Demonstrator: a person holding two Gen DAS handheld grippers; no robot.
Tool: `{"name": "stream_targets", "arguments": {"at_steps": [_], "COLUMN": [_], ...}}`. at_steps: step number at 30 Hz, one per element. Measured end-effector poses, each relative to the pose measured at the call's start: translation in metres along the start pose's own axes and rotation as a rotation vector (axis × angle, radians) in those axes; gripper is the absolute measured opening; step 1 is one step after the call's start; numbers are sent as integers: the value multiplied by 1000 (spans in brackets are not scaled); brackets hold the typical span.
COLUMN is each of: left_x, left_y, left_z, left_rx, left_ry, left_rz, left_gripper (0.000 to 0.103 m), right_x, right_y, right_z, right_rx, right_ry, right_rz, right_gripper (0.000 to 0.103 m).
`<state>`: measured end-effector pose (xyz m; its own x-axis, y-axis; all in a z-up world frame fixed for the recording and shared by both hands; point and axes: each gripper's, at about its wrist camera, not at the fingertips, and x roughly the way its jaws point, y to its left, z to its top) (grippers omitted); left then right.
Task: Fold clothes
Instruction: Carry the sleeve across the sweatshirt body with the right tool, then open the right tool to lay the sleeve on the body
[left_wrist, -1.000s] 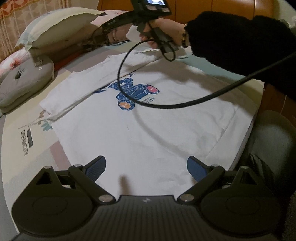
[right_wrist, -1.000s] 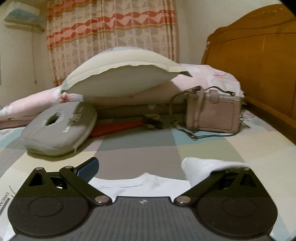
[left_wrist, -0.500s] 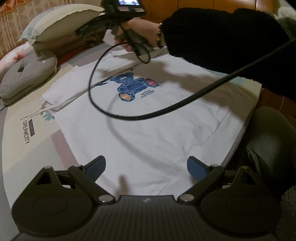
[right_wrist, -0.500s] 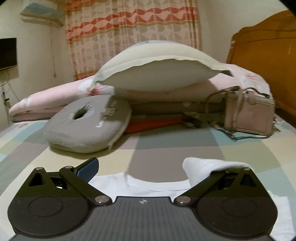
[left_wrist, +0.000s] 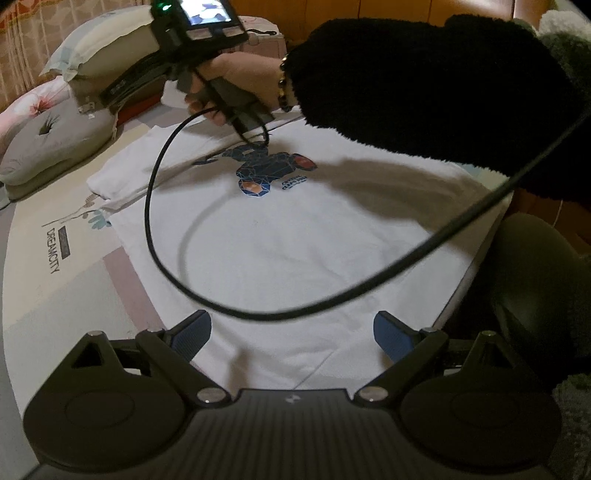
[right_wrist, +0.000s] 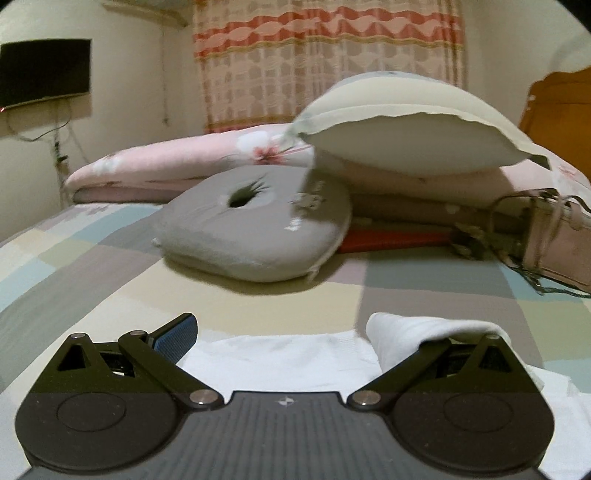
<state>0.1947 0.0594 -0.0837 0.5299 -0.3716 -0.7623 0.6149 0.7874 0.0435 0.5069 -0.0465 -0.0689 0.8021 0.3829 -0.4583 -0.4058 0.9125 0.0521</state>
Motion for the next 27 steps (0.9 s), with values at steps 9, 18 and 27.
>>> {"name": "stream_targets", "arguments": {"at_steps": [9, 18, 27], "left_x": [-1, -5, -14], "left_y": [2, -1, -1], "left_z": [-5, -9, -12], "left_rx": [-21, -24, -20], "left_ry": [9, 6, -12], "left_rz": [6, 7, -15], "left_gripper": [95, 95, 95], "right_x": [17, 9, -32], "right_y": [20, 3, -47], "right_z": [-15, -51, -69], "right_rx": [-29, -87, -53], "right_ry": [73, 201, 264], "right_rz": [47, 83, 61], "right_gripper": [103, 103, 103]}}
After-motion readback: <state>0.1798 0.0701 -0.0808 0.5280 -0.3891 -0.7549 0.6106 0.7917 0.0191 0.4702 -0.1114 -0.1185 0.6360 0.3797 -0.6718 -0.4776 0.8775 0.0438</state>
